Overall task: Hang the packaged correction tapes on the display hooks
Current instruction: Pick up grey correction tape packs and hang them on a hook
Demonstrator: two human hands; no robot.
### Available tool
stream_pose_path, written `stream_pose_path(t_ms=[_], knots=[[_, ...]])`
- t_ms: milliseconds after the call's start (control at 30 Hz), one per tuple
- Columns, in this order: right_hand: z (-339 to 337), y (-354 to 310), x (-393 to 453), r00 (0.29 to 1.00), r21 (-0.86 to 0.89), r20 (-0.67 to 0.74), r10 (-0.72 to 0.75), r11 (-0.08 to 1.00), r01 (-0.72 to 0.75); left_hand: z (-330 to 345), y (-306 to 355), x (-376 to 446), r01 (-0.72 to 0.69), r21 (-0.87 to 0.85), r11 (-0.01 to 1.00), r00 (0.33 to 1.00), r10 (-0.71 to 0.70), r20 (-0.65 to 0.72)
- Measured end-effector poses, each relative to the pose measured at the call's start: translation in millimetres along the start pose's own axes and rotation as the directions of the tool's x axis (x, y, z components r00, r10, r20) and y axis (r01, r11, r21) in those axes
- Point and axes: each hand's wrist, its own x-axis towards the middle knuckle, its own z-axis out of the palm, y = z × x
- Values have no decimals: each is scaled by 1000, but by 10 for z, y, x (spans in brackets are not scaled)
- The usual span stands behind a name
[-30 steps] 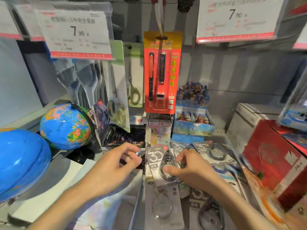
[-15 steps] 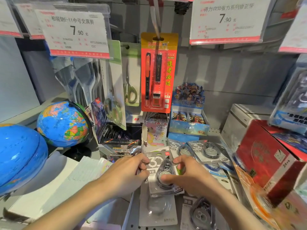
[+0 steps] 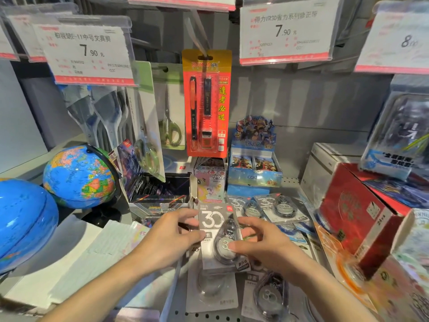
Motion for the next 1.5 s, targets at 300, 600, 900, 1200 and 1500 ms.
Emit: stream_pose_path(t_ms=[300,600,900,1200,1500], knots=[[-100,-46,-15,971,228,-121,-205,946,229,159,195,1,-121,-440,890,991,131,-7],[-341,-207,-99,916,132,-333,-222,951,279,331,381,194,-87,-425,901,992,116,44],[-772,-53,272,807,-785,-460,-371,595,-174,350,332,419,-29,-323,946,997,51,62],[-730,20,420,843,-826,-471,-261,468,-316,377,277,459,18,-354,935,997,9,73],[-764,138,134,848,-550,-437,-298,835,10,369,254,416,37,-336,941,997,-13,71]])
